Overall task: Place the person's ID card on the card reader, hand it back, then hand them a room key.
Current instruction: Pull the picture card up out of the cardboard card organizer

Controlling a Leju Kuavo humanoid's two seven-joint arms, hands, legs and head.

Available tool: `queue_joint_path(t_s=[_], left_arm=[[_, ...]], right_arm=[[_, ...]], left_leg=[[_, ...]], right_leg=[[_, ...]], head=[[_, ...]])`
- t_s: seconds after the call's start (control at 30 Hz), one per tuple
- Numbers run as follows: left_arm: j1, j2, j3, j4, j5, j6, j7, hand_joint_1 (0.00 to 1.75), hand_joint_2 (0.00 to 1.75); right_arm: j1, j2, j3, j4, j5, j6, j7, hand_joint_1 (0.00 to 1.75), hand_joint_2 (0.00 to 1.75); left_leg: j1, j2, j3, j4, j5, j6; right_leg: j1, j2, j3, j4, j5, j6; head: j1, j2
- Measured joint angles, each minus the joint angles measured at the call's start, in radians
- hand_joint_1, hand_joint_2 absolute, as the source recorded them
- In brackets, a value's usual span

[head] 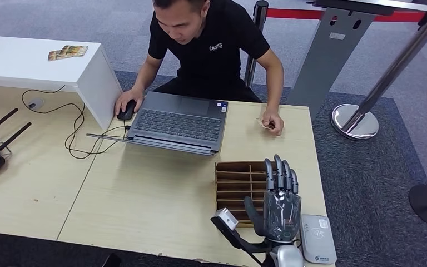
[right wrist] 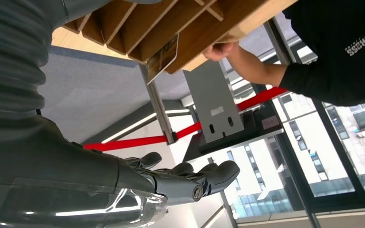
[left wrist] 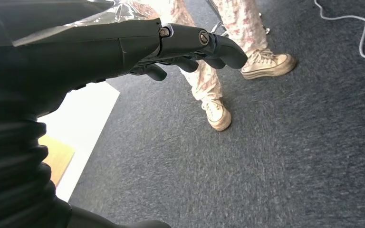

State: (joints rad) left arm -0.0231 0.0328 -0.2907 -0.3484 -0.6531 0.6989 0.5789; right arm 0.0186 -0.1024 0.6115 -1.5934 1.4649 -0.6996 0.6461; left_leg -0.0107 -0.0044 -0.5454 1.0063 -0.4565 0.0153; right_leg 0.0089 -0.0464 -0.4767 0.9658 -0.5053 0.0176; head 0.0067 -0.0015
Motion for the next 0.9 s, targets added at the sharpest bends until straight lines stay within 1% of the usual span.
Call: queue_joint_path(t_s=[0.2, 0.33, 0.47, 0.6, 0.77, 0.9], left_arm=[[0.001, -0.001, 0.010, 0.004, 0.005, 0.000, 0.004, 0.00, 1.75], [0.001, -0.001, 0.010, 0.004, 0.022, 0.000, 0.013, 0.00, 1.75], [0.002, -0.001, 0.009, 0.004, 0.038, 0.000, 0.021, 0.00, 1.75], [0.003, -0.001, 0.008, 0.004, 0.047, 0.000, 0.027, 0.00, 1.75], [0.003, -0.001, 0.007, 0.004, 0.057, 0.000, 0.034, 0.00, 1.75], [0.003, -0.001, 0.006, 0.004, 0.064, 0.000, 0.039, 0.00, 1.75]], right_arm=[[0.001, 0.003, -0.003, 0.031, -0.007, 0.000, -0.034, 0.00, 1.75], [0.010, 0.012, -0.017, 0.040, -0.028, 0.000, -0.090, 0.00, 0.00], [0.025, 0.032, -0.046, 0.043, -0.039, 0.000, -0.152, 0.00, 0.00], [0.037, 0.051, -0.076, 0.043, -0.039, 0.000, -0.188, 0.00, 0.00], [0.048, 0.070, -0.107, 0.043, -0.036, 0.000, -0.215, 0.00, 0.00], [0.053, 0.080, -0.127, 0.043, -0.032, 0.000, -0.220, 0.00, 0.00]], left_leg=[[0.000, 0.000, 0.000, 0.000, 0.000, 0.000], [0.000, 0.000, 0.000, 0.000, 0.000, 0.000], [0.000, 0.000, 0.000, 0.000, 0.000, 0.000], [0.000, 0.000, 0.000, 0.000, 0.000, 0.000], [0.000, 0.000, 0.000, 0.000, 0.000, 0.000], [0.000, 0.000, 0.000, 0.000, 0.000, 0.000]], right_leg=[[0.000, 0.000, 0.000, 0.000, 0.000, 0.000], [0.000, 0.000, 0.000, 0.000, 0.000, 0.000], [0.000, 0.000, 0.000, 0.000, 0.000, 0.000], [0.000, 0.000, 0.000, 0.000, 0.000, 0.000], [0.000, 0.000, 0.000, 0.000, 0.000, 0.000], [0.000, 0.000, 0.000, 0.000, 0.000, 0.000]], head=[[0.000, 0.000], [0.000, 0.000], [0.000, 0.000], [0.000, 0.000], [0.000, 0.000], [0.000, 0.000]])
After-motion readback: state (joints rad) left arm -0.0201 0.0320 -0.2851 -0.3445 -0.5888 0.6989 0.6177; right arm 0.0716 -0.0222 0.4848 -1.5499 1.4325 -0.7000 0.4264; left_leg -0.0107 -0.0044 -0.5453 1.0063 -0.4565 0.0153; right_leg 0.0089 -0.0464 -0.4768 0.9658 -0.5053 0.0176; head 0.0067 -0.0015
